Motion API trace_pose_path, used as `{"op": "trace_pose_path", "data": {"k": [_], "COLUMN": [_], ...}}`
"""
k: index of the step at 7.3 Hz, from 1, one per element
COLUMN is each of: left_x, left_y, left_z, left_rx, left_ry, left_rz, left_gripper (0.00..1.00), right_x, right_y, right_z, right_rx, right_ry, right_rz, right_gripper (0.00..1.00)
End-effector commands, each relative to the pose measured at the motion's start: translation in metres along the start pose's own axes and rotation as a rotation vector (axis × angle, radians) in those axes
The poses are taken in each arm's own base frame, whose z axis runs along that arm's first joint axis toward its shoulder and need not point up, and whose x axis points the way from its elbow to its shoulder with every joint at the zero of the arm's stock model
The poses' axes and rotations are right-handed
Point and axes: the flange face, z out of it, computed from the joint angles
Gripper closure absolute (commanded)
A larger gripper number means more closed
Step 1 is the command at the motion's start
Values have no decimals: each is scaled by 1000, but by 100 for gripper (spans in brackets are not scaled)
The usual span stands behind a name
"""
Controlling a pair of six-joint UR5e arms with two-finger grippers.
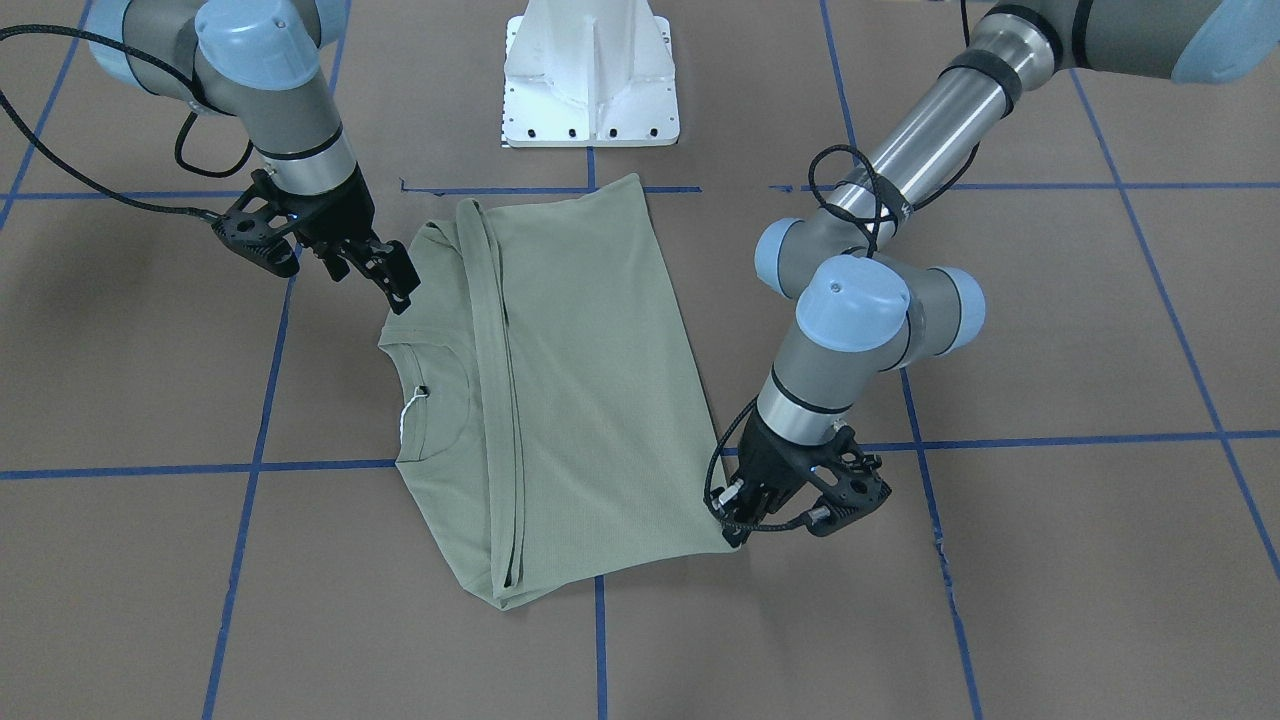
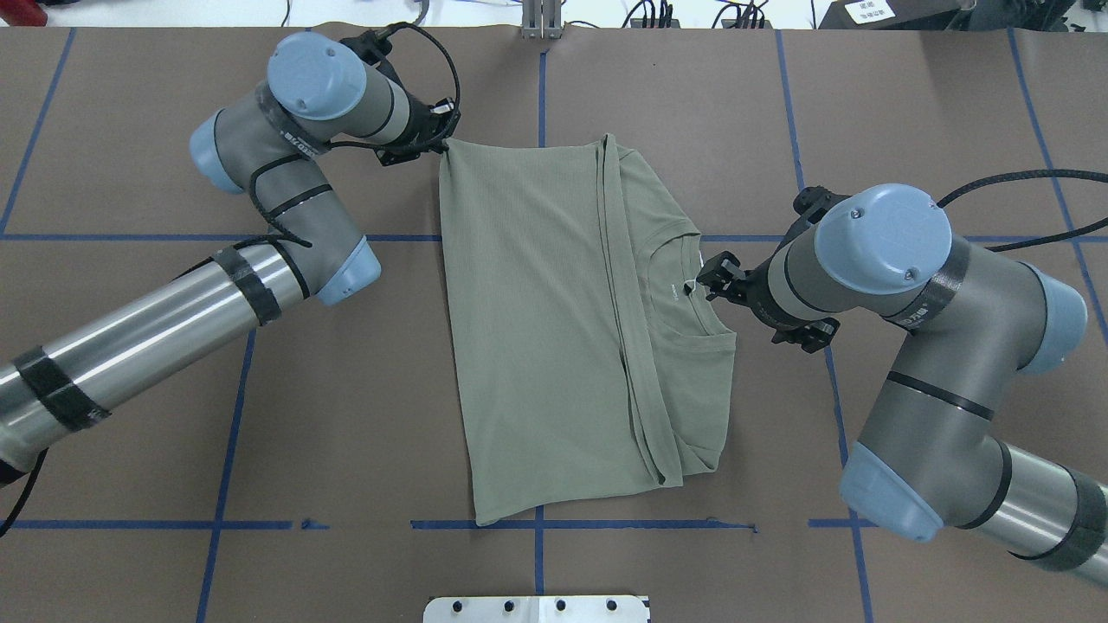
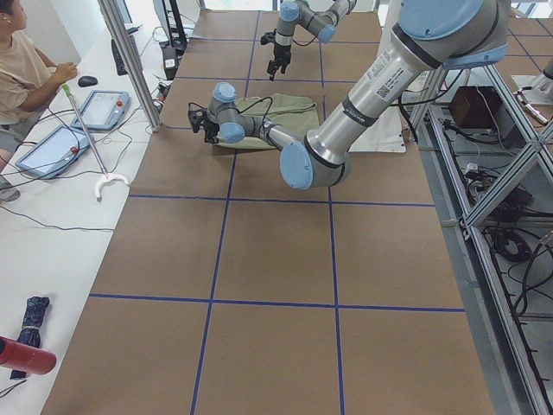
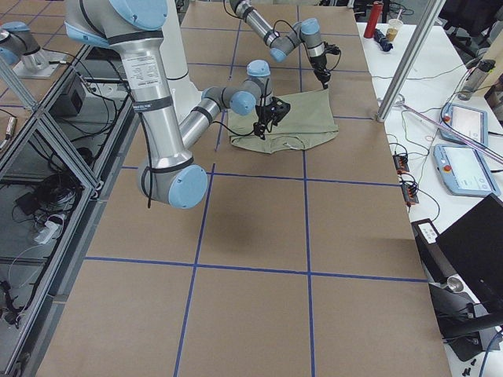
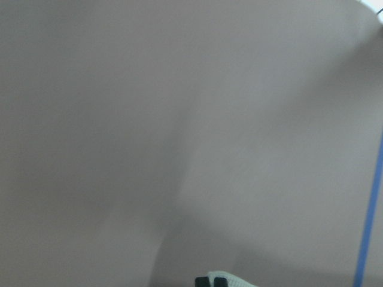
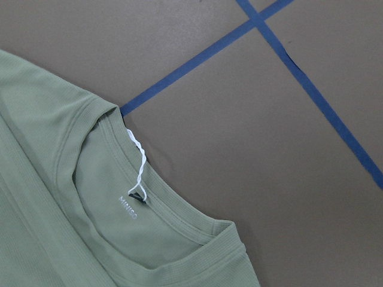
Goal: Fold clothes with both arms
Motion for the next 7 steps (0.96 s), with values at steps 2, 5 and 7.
{"op": "trace_pose_path", "data": {"k": [2, 5, 7], "left_x": [19, 28, 6], "left_y": [-14, -13, 2], "left_z": [12, 5, -29], "left_rx": [10, 4, -82], "left_ry": [35, 63, 98], "left_rz": [12, 34, 41], "left_gripper": [100, 68, 61], "right_x": [-16, -52, -60], "right_y": [17, 51, 80], "right_z": [2, 13, 16], "right_rx": [30, 2, -18], "right_ry": [-26, -93, -94], "right_rz": [-38, -75, -139], "right_gripper": [0, 0, 0]}}
